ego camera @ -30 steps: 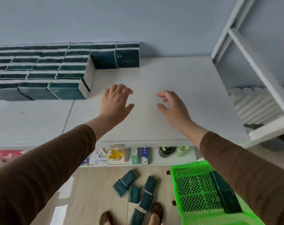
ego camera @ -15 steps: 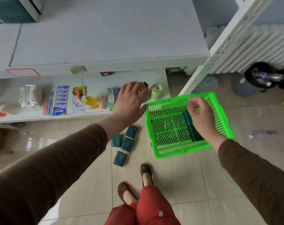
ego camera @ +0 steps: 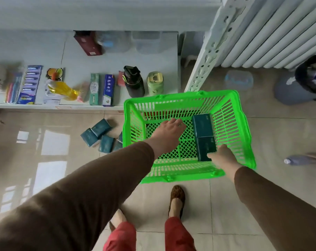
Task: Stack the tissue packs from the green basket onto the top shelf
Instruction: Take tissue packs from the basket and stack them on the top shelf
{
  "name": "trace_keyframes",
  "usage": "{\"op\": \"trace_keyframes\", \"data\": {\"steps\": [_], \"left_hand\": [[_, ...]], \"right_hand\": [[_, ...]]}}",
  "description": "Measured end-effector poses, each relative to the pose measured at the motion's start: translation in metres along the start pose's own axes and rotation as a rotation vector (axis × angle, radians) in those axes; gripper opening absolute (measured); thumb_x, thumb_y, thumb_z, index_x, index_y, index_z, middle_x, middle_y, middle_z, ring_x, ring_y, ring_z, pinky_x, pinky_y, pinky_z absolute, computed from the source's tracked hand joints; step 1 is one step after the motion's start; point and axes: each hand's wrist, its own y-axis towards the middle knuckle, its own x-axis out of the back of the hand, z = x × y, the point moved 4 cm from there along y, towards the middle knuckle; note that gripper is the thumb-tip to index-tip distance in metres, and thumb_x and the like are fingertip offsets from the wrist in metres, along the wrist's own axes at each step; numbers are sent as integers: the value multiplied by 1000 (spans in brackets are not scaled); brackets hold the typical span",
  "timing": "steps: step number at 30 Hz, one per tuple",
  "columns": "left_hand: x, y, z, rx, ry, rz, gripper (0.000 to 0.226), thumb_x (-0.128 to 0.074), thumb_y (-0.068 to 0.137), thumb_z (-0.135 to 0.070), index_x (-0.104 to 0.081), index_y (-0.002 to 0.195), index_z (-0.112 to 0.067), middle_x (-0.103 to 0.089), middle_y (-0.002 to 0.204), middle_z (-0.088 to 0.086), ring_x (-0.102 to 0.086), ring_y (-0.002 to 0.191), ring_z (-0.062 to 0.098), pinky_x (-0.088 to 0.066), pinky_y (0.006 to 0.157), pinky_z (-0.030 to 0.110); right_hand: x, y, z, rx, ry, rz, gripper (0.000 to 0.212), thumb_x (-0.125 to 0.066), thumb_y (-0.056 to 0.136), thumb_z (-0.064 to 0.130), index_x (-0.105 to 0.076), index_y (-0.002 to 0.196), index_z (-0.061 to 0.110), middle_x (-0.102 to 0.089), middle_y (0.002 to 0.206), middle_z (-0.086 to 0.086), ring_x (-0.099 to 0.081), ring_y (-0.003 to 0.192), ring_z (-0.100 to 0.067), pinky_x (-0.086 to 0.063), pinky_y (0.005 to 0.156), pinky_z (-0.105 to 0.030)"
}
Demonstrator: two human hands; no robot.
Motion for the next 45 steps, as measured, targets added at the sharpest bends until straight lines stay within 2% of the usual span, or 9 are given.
{"op": "trace_keyframes", "data": {"steps": [6, 10, 19, 23, 28, 31, 34, 40, 45], "left_hand": [[-66, 112, -15, -86, 117, 34, 59, -52, 88, -1, -39, 143, -14, -44, 141, 5, -45, 125, 24, -41, 102, 39], [-99, 171, -33, -163, 212, 38, 50, -52, 95, -9, -40, 143, -16, -47, 138, 4, -46, 124, 23, -40, 100, 36], [-140, 211, -46, -276, 417, 62, 69, -58, 95, -21, -20, 153, -19, -32, 153, 2, -37, 132, 22, -38, 99, 34], [-132, 206, -33, -220, 537, 26, 45, -55, 96, -20, -49, 140, -18, -40, 142, 2, -38, 127, 22, -38, 97, 32], [-85, 136, 4, -30, 458, 0, 55, -70, 85, -24, -53, 137, -21, -38, 146, 8, -33, 134, 28, -32, 111, 44], [-34, 65, 34, 222, 107, -25, 57, -64, 86, -49, -44, 134, -28, -53, 129, 7, -51, 118, 29, -43, 88, 42], [36, -17, 66, 371, -105, -117, 56, -57, 81, -66, -42, 124, -35, -61, 109, 4, -64, 100, 30, -37, 67, 34], [173, -180, 161, 522, -436, -311, 56, -70, 77, -60, -42, 116, -32, -52, 100, -8, -52, 83, 17, -41, 70, 31], [266, -297, 257, 543, -575, -504, 49, -77, 72, -52, -51, 108, -31, -57, 93, -13, -55, 79, 9, -36, 62, 26]], "right_hand": [[-20, 70, -5, -88, -167, -11, 55, -67, 89, 23, -40, 132, 1, -51, 135, -19, -56, 122, -36, -49, 97, -39], [-32, 98, -5, -7, -298, -98, 52, -68, 91, 35, -43, 128, 7, -58, 128, -13, -60, 117, -32, -48, 89, -35], [-69, 128, -22, -6, -274, -118, 91, -89, 70, 30, -27, 134, 12, -56, 125, -14, -63, 109, -36, -49, 79, -40], [-63, 128, -21, -55, -236, 34, 49, -87, 70, 32, -61, 105, 9, -68, 108, -10, -66, 84, -23, -53, 76, -34], [-35, 84, -4, 85, -223, 3, 54, -80, 70, 43, -54, 108, 15, -56, 108, -12, -59, 97, -32, -50, 75, -35], [-9, 35, 15, 231, 65, 41, 38, -76, 80, 35, -45, 99, 28, -65, 97, -6, -66, 75, -22, -51, 56, -32], [21, -28, 52, 334, 227, 100, 37, -80, 82, 29, -46, 95, 29, -69, 97, -1, -69, 82, -25, -59, 71, -50], [54, -161, 176, 582, 343, 61, 65, -88, 70, 13, -48, 121, 21, -63, 113, -3, -61, 95, -16, -46, 76, -29], [57, -269, 300, 749, 665, 102, 44, -84, 74, 12, -60, 110, 20, -72, 108, 0, -67, 96, -12, -49, 86, -29]]}}
